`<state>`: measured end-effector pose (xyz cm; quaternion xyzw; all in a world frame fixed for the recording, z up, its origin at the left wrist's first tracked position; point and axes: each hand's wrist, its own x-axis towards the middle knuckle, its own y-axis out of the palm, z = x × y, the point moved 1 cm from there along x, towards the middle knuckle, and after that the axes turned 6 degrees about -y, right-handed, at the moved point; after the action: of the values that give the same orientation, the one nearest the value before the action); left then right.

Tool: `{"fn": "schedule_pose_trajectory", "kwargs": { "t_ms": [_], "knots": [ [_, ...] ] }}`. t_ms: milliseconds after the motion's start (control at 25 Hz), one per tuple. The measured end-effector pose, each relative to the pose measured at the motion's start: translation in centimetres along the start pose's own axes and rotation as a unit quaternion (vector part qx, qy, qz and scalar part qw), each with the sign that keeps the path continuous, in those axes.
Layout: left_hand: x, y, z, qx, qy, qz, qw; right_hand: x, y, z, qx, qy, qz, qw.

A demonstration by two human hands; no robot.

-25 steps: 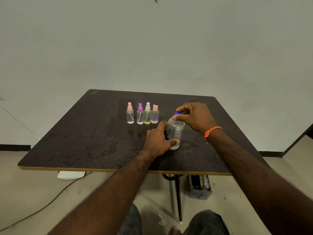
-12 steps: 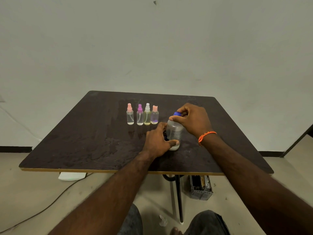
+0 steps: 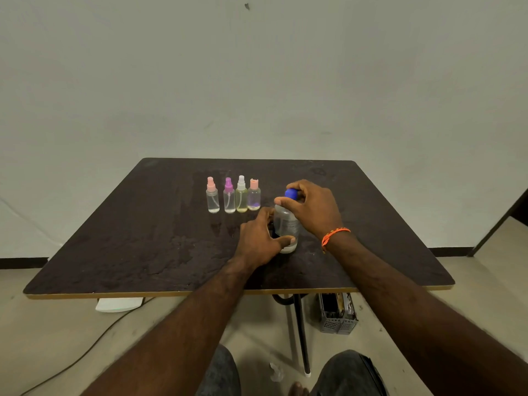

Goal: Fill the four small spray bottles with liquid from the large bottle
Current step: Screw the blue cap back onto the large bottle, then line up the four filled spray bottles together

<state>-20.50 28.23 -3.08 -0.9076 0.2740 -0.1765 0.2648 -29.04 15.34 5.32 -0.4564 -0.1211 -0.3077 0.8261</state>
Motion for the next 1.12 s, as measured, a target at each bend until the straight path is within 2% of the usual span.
{"fn": "schedule_pose_trajectory", "kwargs": {
  "t_ms": [160,280,520,880,920,1000,1080,1120],
  "knots": [
    [0.1,-0.2,0.3,-0.017,0.008,0.007,1.000,-3.0,0.8,-1.9,0.124,0.100,0.064,0.985],
    [0.3,0.3,-0.1,-0.045,0.016,0.000,0.999,-4.9,0.8,-3.7,0.177,0.101,0.076,0.976],
    [1.6,3.9,-3.9,-0.085,0.041,0.020,0.995,-4.0,-2.8,-6.6,0.138,0.090,0.027,0.986],
    [3.0,7.7,-5.3,-0.021,0.056,0.086,0.994,-5.4,-4.4,-10.7,0.143,0.133,0.024,0.981],
    [2.9,7.4,-5.0,0.000,0.051,0.090,0.995,-5.5,-4.5,-10.4,0.129,0.140,0.008,0.982],
    [2.7,6.2,-4.0,0.036,0.034,0.081,0.996,-5.9,-4.9,-9.4,0.057,0.133,-0.093,0.985],
    [2.5,4.2,-2.5,0.046,0.017,0.057,0.997,-6.6,-4.9,-7.6,-0.016,0.027,-0.174,0.984],
    [2.3,3.1,-1.5,0.051,0.012,0.044,0.998,-7.0,-4.3,-6.5,-0.032,-0.033,-0.172,0.984]
  ]
}}
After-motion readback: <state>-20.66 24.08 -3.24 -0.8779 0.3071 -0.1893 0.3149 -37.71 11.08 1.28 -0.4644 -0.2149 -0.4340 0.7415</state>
